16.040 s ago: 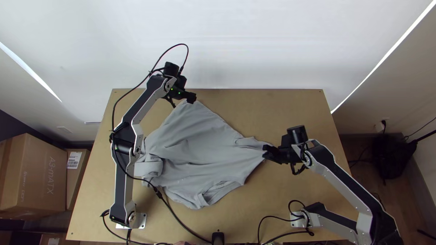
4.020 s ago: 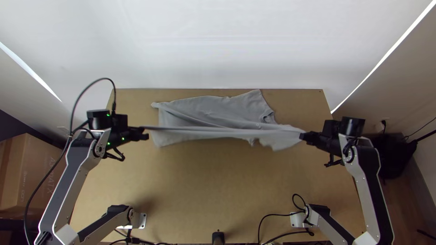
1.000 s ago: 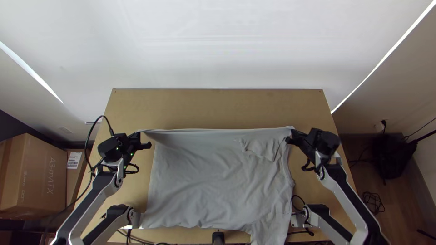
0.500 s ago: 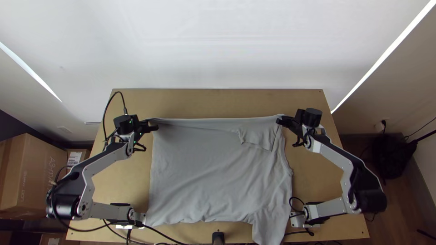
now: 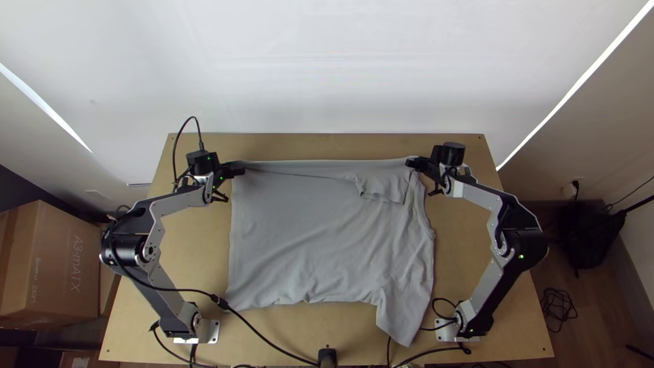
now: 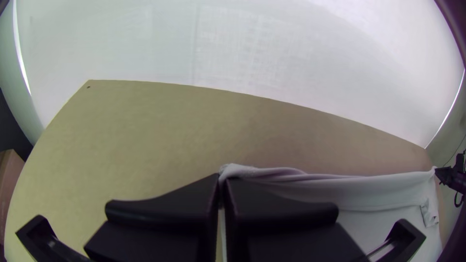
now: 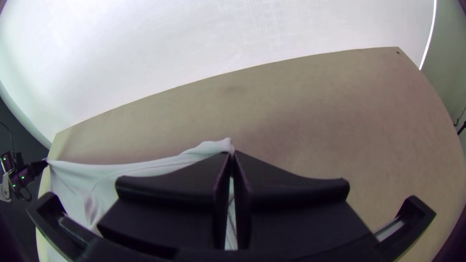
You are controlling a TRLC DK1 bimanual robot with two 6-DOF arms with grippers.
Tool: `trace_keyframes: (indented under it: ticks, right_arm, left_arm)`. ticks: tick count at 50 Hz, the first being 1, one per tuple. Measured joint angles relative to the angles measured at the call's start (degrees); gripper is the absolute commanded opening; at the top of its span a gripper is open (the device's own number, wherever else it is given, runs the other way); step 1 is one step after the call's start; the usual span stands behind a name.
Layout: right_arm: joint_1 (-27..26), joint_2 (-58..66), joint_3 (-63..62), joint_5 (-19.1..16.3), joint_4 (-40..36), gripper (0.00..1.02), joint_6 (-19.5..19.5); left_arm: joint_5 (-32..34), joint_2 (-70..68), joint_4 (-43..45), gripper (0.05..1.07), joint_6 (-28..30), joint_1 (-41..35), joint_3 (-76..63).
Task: Fold the t-shirt
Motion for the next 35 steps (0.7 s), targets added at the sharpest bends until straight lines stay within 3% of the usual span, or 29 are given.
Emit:
trace_keyframes:
  ticks: [19,35]
  right_arm:
    - [0.2,9.4,11.9,0.8,-0.9,0.02,-0.2]
    - [0.1,9.4,15.3,0.8,-8.7,0.02,0.3]
  left_arm:
    - [-0.2,8.0,-1.4,0.08,0.0,0.0,11.6]
    - [-0.2,7.1,-16.0,0.08,-0.9,-0.1,16.5]
